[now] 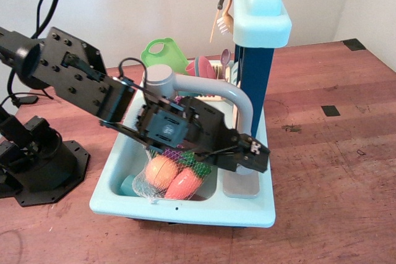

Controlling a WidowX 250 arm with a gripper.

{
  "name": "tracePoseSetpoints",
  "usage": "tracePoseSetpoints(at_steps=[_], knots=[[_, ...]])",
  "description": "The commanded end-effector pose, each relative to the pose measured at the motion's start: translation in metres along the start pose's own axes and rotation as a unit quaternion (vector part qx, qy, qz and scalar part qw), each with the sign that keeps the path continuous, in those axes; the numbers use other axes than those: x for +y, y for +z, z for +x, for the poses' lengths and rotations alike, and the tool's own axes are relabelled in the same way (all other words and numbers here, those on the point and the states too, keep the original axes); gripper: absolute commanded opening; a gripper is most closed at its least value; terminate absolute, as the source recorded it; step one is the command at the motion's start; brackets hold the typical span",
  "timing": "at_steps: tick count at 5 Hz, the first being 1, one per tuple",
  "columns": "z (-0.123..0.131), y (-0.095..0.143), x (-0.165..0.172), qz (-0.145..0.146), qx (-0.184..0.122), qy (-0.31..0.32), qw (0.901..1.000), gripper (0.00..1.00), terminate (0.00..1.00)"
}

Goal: Turn lever vertical to front

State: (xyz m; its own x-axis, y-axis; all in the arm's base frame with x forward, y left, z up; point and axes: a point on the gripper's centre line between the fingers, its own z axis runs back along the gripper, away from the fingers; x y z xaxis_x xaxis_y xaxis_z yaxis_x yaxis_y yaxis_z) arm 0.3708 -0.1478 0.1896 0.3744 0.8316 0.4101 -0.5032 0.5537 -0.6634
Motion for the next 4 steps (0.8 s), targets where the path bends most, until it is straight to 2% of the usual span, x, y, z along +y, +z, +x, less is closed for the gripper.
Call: tracePoseSetpoints(at_steps=[1,2,4], knots=[[0.008,0.018,0.005,-0.017,-0.001,0.012,0.9998,1.00,0.00],[0.008,0.021,0.014,-0.012,-0.009,0.013,0.9998,1.00,0.00],[-0.002,0.010,0.031,0.002,0.025,0.019,0.9995,1.00,0.00]])
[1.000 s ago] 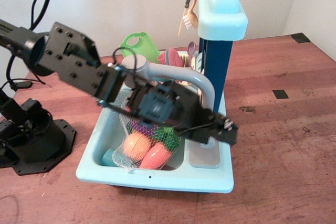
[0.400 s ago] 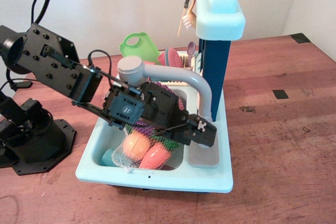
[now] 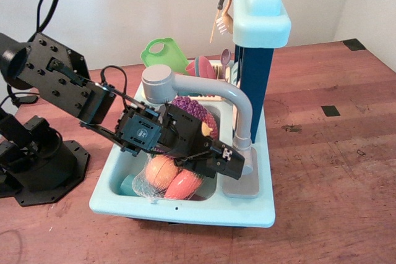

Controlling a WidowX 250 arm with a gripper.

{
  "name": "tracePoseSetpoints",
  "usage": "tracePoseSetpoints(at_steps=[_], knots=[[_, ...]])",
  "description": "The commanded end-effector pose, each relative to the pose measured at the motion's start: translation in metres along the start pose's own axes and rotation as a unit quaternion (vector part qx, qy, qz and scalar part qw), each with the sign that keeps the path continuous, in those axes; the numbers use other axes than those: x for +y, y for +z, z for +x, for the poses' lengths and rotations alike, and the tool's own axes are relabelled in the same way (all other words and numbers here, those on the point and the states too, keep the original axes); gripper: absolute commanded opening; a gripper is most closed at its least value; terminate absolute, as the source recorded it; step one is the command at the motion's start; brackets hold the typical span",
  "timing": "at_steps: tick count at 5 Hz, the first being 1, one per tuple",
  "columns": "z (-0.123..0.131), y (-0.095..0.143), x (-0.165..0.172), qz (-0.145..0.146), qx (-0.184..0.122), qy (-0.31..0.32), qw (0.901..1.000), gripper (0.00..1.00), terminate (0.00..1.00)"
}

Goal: Turn lever vertical to front

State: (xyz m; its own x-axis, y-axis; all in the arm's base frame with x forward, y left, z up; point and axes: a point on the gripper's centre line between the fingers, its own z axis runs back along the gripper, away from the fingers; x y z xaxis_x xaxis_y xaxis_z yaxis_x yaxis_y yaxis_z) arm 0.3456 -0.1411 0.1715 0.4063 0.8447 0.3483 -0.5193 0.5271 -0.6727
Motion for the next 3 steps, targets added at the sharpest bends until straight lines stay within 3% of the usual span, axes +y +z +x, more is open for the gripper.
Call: tracePoseSetpoints(at_steps=[1,3], knots=[[0.002,0.023,0.010,0.015,-0.005,0.012,0.9998,1.00,0.00],[-0.011,0.067,0.018,0.036,-0.034,0.015,0.9987,1.00,0.00]])
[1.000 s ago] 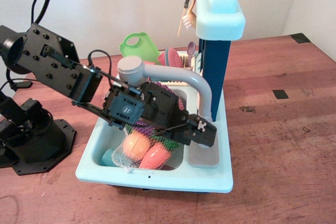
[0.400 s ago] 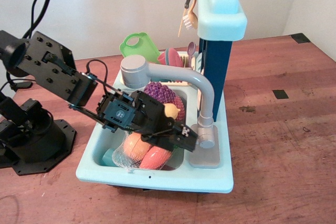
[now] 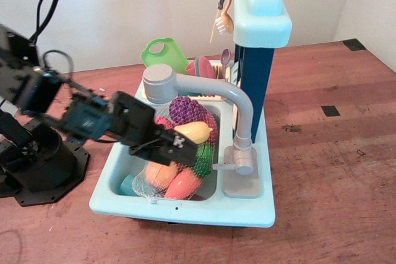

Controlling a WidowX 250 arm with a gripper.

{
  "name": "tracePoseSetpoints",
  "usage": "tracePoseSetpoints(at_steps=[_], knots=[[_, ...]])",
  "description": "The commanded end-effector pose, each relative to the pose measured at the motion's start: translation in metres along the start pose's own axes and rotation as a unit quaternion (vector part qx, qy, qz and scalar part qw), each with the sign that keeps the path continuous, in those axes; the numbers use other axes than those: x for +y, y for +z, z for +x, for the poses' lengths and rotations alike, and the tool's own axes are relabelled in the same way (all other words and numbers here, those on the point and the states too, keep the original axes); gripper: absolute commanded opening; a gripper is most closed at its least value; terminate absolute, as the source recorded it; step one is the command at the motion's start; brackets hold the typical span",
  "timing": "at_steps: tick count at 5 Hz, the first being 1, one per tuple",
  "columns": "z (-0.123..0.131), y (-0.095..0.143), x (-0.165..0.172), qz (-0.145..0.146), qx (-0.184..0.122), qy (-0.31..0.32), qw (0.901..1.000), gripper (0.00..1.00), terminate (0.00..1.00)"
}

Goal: Turn lever vertical to front

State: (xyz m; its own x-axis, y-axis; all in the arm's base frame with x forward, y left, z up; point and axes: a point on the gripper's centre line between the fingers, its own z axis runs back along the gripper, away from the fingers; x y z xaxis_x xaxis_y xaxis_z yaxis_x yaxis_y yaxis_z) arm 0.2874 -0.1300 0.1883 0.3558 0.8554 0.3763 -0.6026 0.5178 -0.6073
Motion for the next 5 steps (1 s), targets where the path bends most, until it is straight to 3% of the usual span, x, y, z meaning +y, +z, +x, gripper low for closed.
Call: tracePoseSetpoints(at_steps=[1,4,5], knots=[[-0.0059,0.0136,-0.0048,-0.022,0.005,0.008,0.9997,1.00,0.00],[-0.0059,0.0136,-0.0048,-0.022,0.005,0.008,0.9997,1.00,0.00],[-0.0059,0.0136,-0.0048,-0.022,0.005,0.008,0.9997,1.00,1.00]])
